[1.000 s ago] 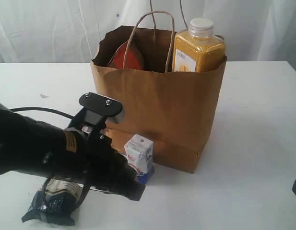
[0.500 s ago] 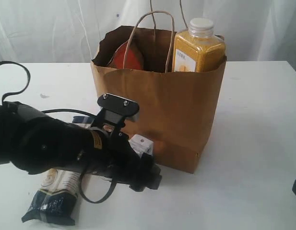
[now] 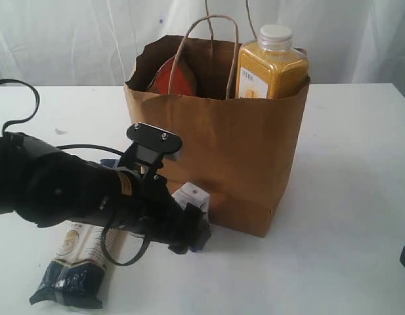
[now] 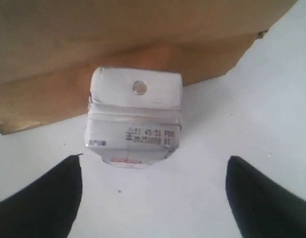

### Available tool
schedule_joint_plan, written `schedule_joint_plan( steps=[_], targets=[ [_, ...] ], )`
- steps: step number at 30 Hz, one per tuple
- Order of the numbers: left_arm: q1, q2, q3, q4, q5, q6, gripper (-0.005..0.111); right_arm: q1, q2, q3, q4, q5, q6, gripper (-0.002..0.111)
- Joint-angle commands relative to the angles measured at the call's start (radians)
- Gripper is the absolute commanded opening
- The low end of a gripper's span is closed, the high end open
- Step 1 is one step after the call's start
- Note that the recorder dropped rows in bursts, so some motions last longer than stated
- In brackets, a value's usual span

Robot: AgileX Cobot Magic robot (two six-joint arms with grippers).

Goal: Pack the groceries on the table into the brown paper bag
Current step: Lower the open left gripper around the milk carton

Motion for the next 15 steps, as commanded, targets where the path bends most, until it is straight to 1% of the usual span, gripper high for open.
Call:
schedule_joint_plan(
  steps=[1, 2, 4, 10, 15],
  targets=[
    [0.001, 0.001, -0.003, 0.005, 0.005, 0.052, 0.097, -0.007, -0.004, 0.004, -0.01, -0.004, 0.0, 0.0],
    [0.001, 0.001, -0.003, 0.005, -0.012, 0.063, 0.1, -0.007, -0.004, 0.004, -0.01, -0.004, 0.0, 0.0],
    [0.001, 0.001, -0.003, 0.005, -0.036, 0.074, 0.104, -0.007, -0.004, 0.004, -0.01, -0.004, 0.0, 0.0],
    [0.001, 0.002, -0.003, 0.005, -0.055, 0.074, 0.104, -0.007, -0.004, 0.004, -0.01, -0.004, 0.0, 0.0],
    [0.025, 0.006, -0.003, 0.005, -0.072, 0.077, 0.103, -0.007, -0.004, 0.004, -0.01, -0.004, 0.0, 0.0]
  ],
)
